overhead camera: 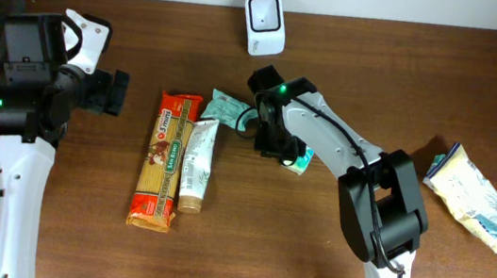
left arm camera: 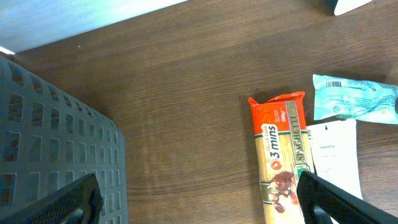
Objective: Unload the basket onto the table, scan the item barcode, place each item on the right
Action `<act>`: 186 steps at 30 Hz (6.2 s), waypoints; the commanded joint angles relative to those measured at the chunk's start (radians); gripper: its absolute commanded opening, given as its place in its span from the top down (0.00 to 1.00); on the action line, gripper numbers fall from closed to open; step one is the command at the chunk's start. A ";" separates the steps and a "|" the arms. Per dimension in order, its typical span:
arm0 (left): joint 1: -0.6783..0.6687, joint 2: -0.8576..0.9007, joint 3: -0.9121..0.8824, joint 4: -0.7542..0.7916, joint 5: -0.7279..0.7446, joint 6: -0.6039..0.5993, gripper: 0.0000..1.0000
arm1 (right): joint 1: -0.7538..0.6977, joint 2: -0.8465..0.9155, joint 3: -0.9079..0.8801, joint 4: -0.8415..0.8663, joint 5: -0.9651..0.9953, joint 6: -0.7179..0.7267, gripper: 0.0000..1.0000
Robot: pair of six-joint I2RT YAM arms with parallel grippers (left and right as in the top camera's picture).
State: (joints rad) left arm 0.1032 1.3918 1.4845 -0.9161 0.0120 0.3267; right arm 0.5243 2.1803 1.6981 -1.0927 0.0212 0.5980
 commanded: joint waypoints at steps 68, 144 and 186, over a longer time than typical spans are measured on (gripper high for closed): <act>0.003 -0.001 0.006 0.005 0.011 0.015 0.01 | -0.374 -0.364 -0.605 0.461 -0.384 -0.333 0.49; 0.003 -0.001 0.006 0.005 0.011 0.015 0.01 | -0.724 -0.356 -0.171 -0.470 0.053 -0.451 0.83; 0.003 -0.001 0.006 0.005 0.011 0.015 0.01 | -0.105 0.118 -0.037 0.592 -0.413 0.123 0.96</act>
State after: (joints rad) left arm 0.1032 1.3926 1.4845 -0.9161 0.0120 0.3267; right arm 0.4141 2.2791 1.6825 -0.5247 -0.4164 0.7567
